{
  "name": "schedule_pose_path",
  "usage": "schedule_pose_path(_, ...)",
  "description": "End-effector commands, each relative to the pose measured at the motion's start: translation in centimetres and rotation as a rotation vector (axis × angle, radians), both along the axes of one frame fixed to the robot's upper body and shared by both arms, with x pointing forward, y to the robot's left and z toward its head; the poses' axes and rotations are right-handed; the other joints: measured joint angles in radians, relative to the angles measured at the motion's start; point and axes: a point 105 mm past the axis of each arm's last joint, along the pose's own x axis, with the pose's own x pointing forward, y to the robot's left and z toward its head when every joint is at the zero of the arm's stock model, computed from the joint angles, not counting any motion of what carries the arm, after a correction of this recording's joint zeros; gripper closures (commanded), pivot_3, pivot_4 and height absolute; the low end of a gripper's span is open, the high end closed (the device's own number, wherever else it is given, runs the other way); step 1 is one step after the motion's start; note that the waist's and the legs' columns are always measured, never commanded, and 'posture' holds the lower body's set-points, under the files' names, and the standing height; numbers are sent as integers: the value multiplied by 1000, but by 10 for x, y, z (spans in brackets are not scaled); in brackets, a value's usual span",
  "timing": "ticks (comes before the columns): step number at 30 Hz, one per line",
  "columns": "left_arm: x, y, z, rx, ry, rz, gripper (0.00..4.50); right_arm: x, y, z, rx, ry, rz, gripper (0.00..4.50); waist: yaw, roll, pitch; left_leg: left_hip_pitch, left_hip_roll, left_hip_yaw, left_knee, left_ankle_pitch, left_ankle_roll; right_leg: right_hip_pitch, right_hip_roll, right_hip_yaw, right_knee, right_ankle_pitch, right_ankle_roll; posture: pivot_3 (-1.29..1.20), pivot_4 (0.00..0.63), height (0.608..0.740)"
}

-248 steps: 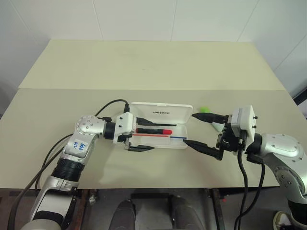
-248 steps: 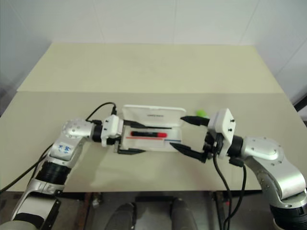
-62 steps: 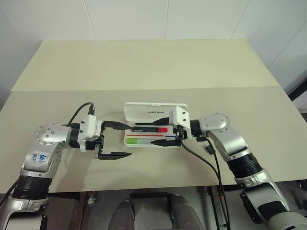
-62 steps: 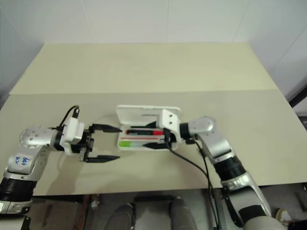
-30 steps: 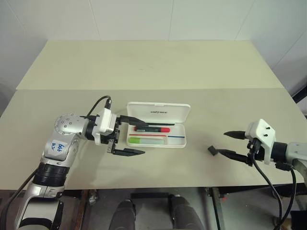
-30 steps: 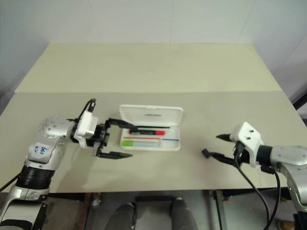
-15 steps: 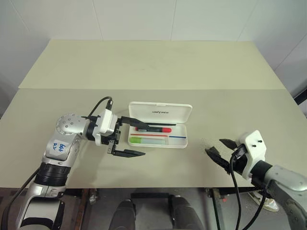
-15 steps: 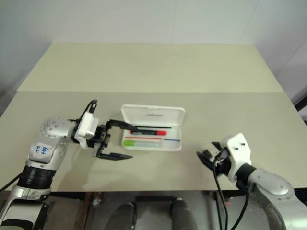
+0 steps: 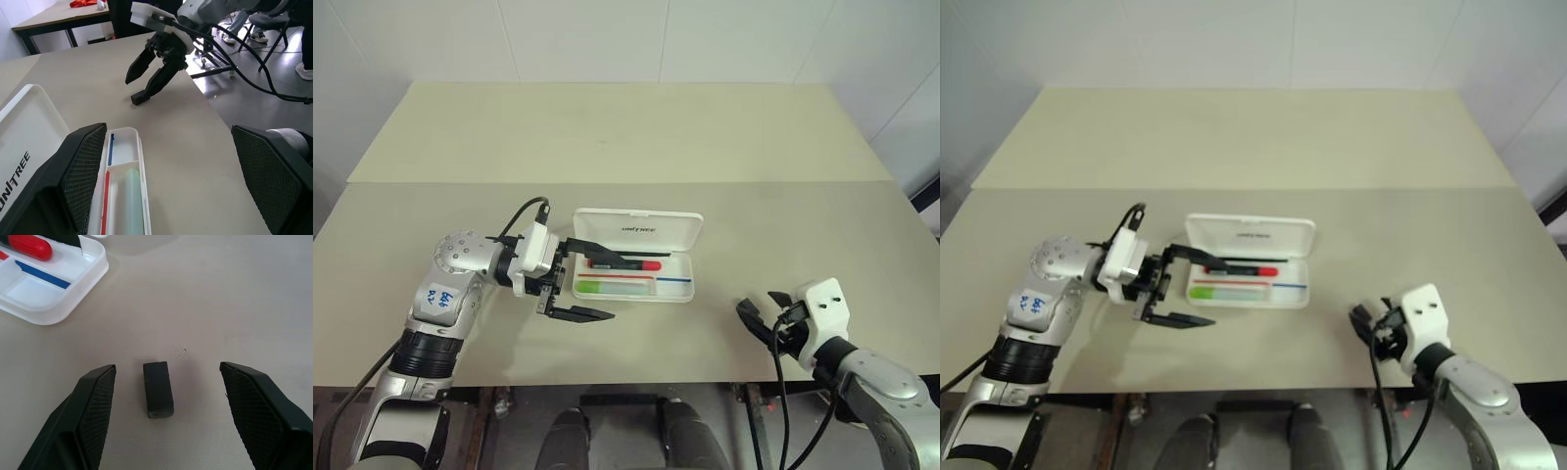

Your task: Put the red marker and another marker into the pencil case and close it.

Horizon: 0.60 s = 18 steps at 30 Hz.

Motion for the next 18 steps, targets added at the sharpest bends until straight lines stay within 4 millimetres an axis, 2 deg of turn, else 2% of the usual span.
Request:
schedule_pose_path(1, -1, -2, 7, -11, -25, -5, 122, -1, 4, 4, 4, -28, 7, 907, 0, 0, 0, 0, 0, 0, 0, 0, 0, 0, 0, 0, 0, 0, 0, 0, 150, 740)
schedule_pose_path(7, -1, -2, 7, -13, -24, -2, 122, 0, 2, -5, -5, -11, -2, 907, 0, 0, 0, 0, 0, 0, 0, 0, 0, 0, 0, 0, 0, 0, 0, 0, 150, 740)
schedule_pose_path(8, -1, -2, 7, -14, -24, -2, 122, 0, 3, -7, -3, -8, 2, 1075, 0, 0, 0, 0, 0, 0, 0, 0, 0, 0, 0, 0, 0, 0, 0, 0, 150, 740)
schedule_pose_path(11, -1, -2, 7, -15, -25, -1, 122, 0, 1, -12, -3, 0, 0, 1827, 0, 0, 0, 0, 0, 0, 0, 0, 0, 0, 0, 0, 0, 0, 0, 0, 150, 740)
schedule_pose_path(17, -2, -2, 7, -15, -27, 4, 122, 1, -3, -15, -10, 5, -7, 4109, 0, 0, 0, 0, 0, 0, 1, 0, 0, 0, 0, 0, 0, 0, 0, 0, 150, 740)
schedule_pose_path(18, -2, -2, 7, -16, -27, 4, 122, 2, -3, -15, -9, 3, -4, 4199, 0, 0, 0, 0, 0, 0, 1, 0, 0, 1, 0, 0, 0, 0, 0, 0, 150, 740)
